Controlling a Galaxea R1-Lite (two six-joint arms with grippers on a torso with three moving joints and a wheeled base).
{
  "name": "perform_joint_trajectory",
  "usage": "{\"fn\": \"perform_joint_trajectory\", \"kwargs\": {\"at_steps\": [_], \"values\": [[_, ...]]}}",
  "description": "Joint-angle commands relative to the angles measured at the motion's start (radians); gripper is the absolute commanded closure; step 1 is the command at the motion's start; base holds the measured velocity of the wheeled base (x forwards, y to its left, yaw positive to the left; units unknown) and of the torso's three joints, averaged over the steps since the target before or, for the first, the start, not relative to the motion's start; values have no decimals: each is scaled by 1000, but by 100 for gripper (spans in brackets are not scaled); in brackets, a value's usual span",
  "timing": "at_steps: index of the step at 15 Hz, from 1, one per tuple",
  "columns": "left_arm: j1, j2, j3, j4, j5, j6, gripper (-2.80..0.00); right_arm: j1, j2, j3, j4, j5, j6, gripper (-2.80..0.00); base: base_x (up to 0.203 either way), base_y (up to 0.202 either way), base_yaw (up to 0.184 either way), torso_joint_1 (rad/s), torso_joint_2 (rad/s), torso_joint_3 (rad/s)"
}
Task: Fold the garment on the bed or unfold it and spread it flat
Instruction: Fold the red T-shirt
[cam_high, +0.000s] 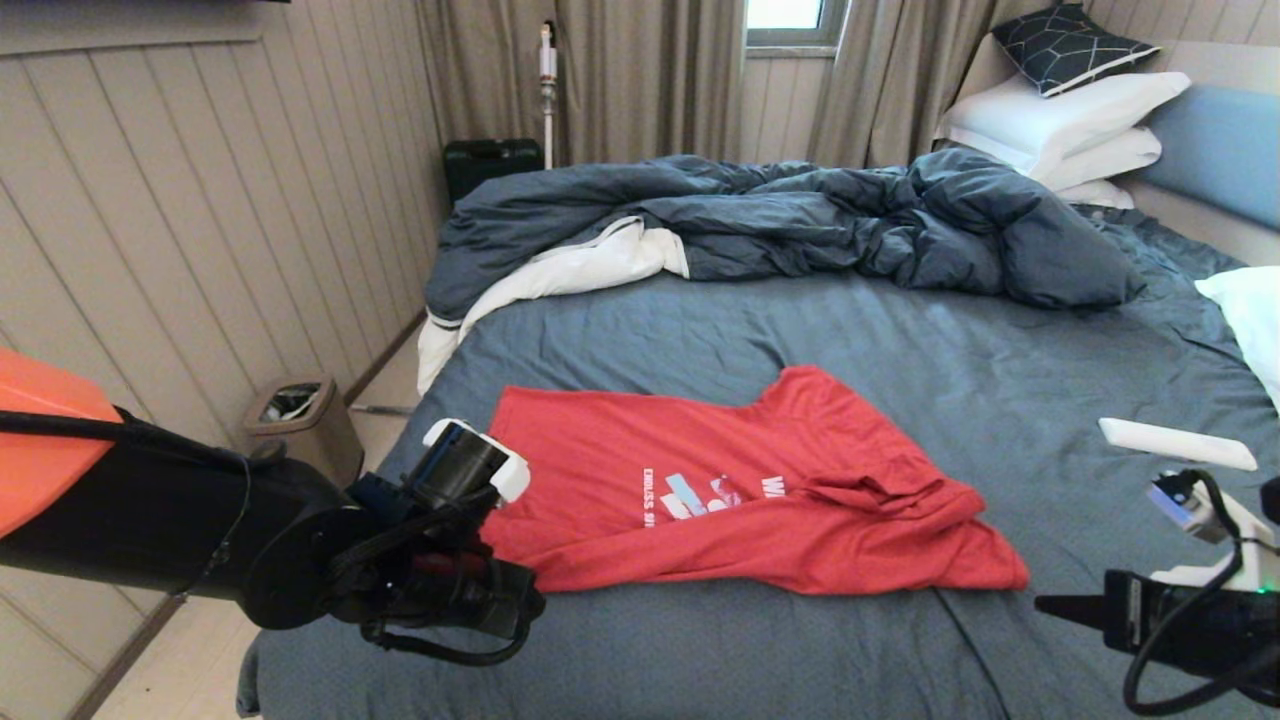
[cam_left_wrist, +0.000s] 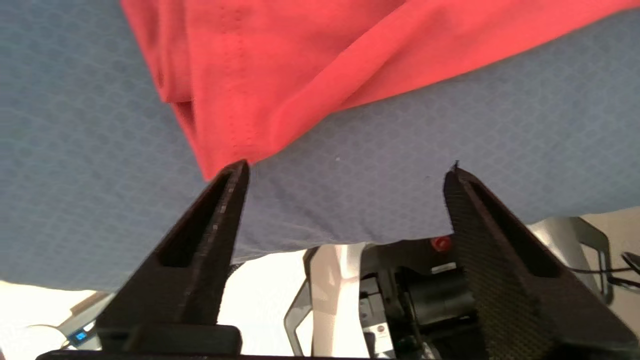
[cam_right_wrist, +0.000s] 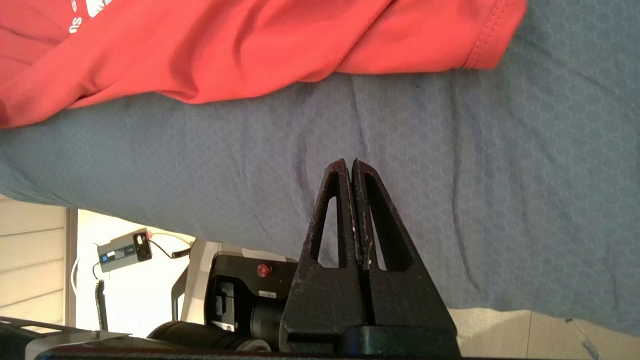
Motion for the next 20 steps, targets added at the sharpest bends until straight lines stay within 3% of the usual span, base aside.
{"fn": "perform_joint_trajectory", "kwargs": {"at_steps": [1,12,20], "values": [[-6,-10,5,0,2,-1,-280,0,6,0,-1,3,0,0,0,0,0,0,0,0],[-14,58,16,-123,3,77,-280,0,3,4,-1,11,0,0,0,0,0,0,0,0],[41,120,11,-201,41,171,-280,2,18,3,-1,29,0,0,0,0,0,0,0,0]]}}
